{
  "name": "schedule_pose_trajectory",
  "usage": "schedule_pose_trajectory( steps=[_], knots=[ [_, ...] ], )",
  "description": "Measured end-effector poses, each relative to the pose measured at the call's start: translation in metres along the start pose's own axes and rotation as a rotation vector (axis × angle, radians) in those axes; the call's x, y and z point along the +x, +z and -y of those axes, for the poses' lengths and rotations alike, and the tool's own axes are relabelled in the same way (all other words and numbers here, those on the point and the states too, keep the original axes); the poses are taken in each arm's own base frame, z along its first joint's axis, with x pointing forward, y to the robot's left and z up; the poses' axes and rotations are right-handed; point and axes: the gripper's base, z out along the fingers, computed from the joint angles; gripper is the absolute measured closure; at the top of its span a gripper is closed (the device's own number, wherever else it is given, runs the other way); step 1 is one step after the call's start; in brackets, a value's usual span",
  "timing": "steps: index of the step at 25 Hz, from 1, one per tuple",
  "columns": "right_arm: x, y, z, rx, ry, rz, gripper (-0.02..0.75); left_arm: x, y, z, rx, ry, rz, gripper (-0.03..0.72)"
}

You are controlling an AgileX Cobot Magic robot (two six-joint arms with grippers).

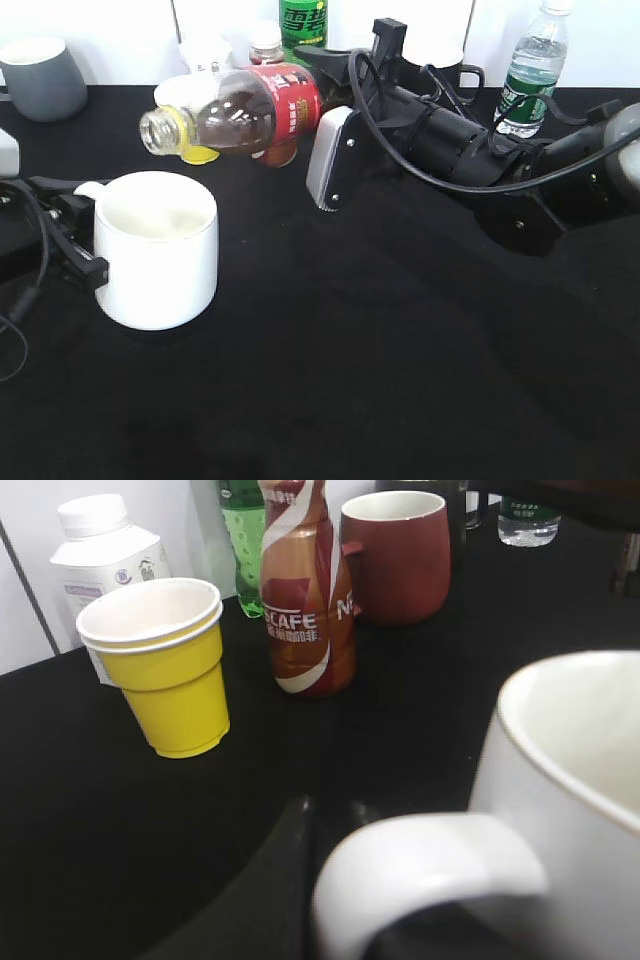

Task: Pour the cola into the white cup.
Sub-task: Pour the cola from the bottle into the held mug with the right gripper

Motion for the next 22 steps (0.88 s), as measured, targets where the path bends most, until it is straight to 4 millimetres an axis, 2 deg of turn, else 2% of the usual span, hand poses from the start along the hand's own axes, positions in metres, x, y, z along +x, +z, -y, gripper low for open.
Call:
schedule_pose_trajectory(
  steps=[4,22],
  knots=[
    [0.0052,-0.0002,0.0023,0.023,-0.085,-0.058,0.344,-0.0022,0.0000,0.0004,0.004,0.000,0.024,0.624],
    [0.0034,-0.0003,0.0069,0.071,-0.227,-0.046,0.345,-0.0061,-0.0002,0.0010,0.011,-0.001,0.068,0.624]
  ],
)
